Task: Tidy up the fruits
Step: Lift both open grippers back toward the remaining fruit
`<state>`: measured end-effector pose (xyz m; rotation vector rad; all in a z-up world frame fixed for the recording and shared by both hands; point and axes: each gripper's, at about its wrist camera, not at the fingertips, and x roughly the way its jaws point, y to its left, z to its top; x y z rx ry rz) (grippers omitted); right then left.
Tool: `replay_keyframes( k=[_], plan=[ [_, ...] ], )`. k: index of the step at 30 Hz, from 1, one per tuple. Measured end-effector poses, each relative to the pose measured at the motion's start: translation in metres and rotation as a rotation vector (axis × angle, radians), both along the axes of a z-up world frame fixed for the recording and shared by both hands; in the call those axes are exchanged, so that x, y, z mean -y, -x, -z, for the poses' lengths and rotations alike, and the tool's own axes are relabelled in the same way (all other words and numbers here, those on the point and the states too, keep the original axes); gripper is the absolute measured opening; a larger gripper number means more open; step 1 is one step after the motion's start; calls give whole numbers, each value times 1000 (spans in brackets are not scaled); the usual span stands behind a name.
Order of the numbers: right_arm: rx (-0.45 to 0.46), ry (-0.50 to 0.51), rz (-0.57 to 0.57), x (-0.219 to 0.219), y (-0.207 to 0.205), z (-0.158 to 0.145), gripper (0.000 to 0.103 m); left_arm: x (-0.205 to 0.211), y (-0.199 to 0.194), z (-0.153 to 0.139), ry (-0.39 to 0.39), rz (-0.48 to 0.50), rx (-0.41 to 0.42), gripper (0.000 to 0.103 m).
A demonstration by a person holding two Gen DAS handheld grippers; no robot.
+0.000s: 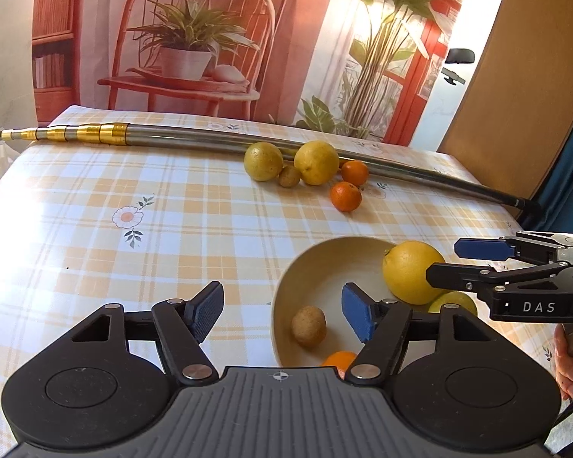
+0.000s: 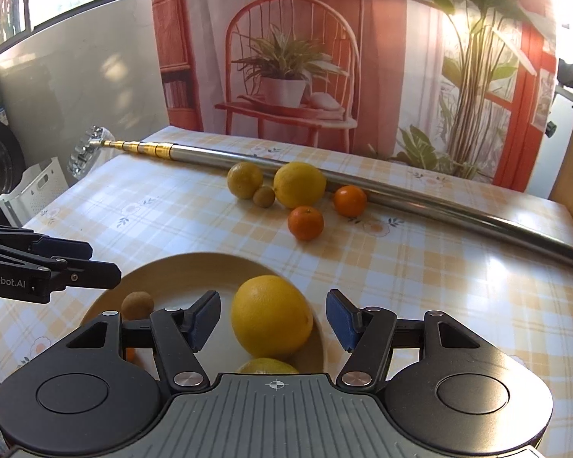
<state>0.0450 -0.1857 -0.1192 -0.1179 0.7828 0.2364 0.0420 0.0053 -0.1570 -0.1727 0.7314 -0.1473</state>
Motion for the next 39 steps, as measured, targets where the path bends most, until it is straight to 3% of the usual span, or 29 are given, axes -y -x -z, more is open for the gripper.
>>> replay_keyframes(
  k=[18,24,32,37,39],
  plan=[
    [244,-25,143,55,-26,-55,58,-37,-31,-66,-69,-69,90,70],
    [251,-45,171,69,-34,-52,58,-39,-45,-81,-70,-57,121,69],
    [223,-44,181,73,-40,-36,58,-25,-62,-67,-85,30,78,54],
    [213,-50,191,75,-48,-30,58,-14,-78,-57,-77,86,72,35],
    [209,-53,191,75,-51,-28,58,-9,-85,-54,-72,113,79,33]
  ],
)
